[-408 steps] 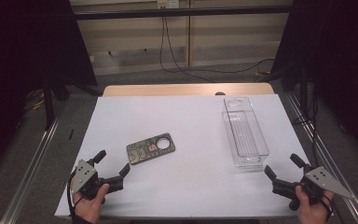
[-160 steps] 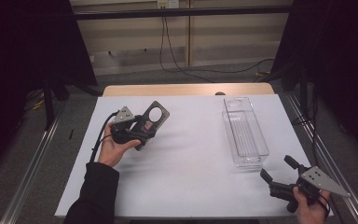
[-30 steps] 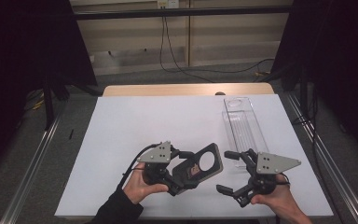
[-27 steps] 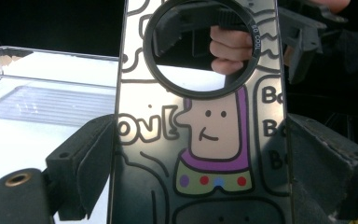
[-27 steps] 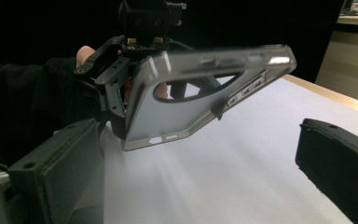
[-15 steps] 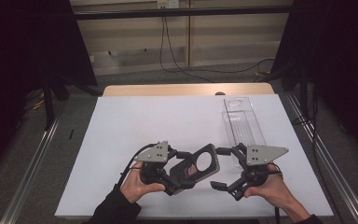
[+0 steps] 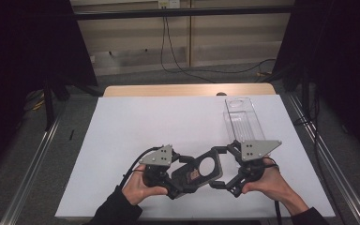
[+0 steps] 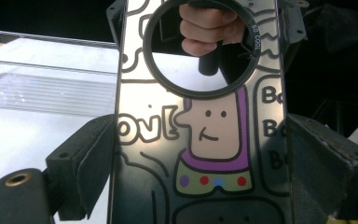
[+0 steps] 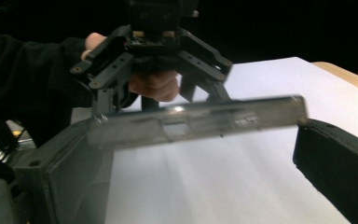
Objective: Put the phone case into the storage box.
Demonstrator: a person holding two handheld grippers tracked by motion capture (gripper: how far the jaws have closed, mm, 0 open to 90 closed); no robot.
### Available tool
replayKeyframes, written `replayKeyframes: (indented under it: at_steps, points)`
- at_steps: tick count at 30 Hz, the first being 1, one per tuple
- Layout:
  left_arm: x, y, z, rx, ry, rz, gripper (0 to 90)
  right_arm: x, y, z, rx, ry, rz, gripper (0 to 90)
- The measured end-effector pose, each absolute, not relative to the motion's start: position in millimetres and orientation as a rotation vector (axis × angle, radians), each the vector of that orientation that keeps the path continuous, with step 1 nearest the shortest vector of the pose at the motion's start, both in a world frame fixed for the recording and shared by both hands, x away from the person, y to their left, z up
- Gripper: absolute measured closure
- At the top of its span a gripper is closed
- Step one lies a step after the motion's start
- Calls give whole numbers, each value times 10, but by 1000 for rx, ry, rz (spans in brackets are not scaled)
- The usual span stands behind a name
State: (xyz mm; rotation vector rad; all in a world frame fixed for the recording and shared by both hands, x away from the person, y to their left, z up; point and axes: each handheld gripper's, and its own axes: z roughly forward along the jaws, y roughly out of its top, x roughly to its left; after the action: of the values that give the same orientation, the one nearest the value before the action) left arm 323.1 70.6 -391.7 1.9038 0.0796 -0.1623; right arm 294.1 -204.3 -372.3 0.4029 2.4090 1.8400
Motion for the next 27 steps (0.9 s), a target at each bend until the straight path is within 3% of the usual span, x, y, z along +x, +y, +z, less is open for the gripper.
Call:
replayKeyframes:
  at_steps: [27]
  points:
    - [3248, 719, -3956, 1934, 55, -201, 122, 3075, -1883, -3693, 209, 2591, 1779, 90]
